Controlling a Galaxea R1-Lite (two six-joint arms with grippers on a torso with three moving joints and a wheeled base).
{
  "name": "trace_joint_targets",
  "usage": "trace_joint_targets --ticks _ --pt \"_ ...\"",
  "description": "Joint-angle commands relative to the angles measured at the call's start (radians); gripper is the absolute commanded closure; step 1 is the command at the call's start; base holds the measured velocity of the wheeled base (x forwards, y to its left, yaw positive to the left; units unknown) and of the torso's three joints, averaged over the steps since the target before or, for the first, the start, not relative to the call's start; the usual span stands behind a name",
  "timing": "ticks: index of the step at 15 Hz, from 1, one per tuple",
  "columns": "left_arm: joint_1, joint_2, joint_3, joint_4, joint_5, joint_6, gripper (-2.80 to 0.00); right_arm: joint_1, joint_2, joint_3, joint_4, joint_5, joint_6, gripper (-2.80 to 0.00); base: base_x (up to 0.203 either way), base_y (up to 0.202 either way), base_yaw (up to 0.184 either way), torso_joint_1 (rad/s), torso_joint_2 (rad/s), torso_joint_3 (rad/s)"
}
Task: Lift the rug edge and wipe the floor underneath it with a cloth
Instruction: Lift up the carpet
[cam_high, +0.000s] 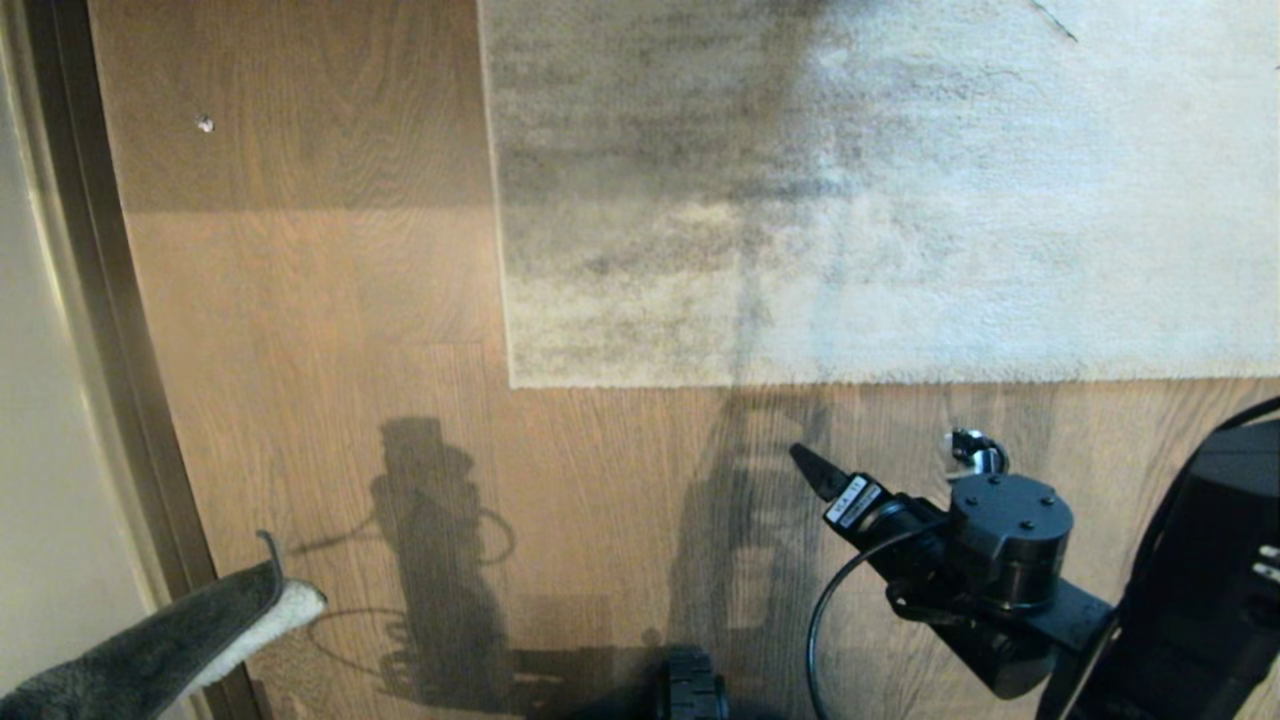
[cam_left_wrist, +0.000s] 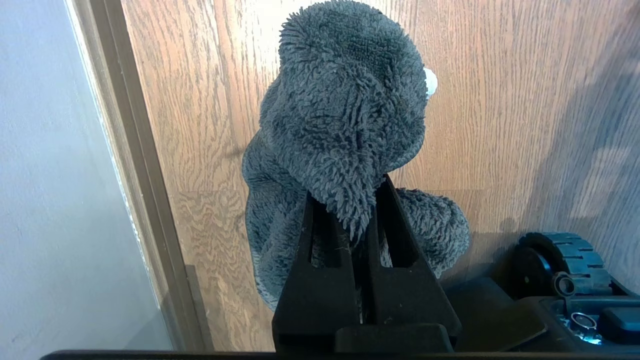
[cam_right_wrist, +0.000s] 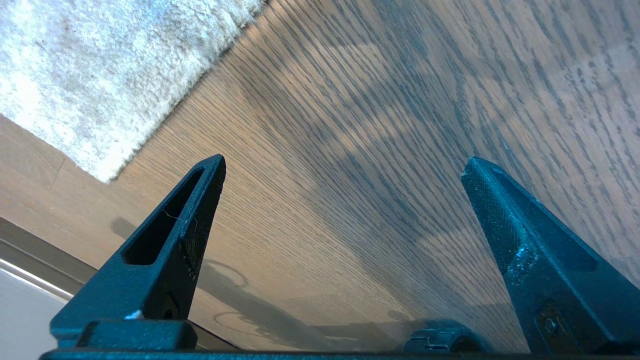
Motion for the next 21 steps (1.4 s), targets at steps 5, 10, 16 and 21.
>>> trace_joint_targets --ticks 5,10,16,21 --pt "0.000 0.000 0.000 0.000 0.000 0.000 0.00 0.003 0.039 -0.037 -0.044 -0.002 0.004 -2.80 0.000 0.000 0.000 0.000 0.00 0.000" --pt "0.000 0.000 0.000 0.000 0.000 0.000 0.00 0.012 0.059 -0.103 -0.044 -0.004 0.004 -2.80 0.000 0.000 0.000 0.000 0.00 0.000" --pt "0.000 0.000 0.000 0.000 0.000 0.000 0.00 0.016 0.084 -0.195 -0.044 -0.095 0.013 -2.80 0.000 0.000 0.000 0.000 0.00 0.000" --pt "0.000 0.000 0.000 0.000 0.000 0.000 0.00 0.023 0.088 -0.245 -0.044 -0.123 0.038 -2.80 0.000 0.000 0.000 0.000 0.00 0.000"
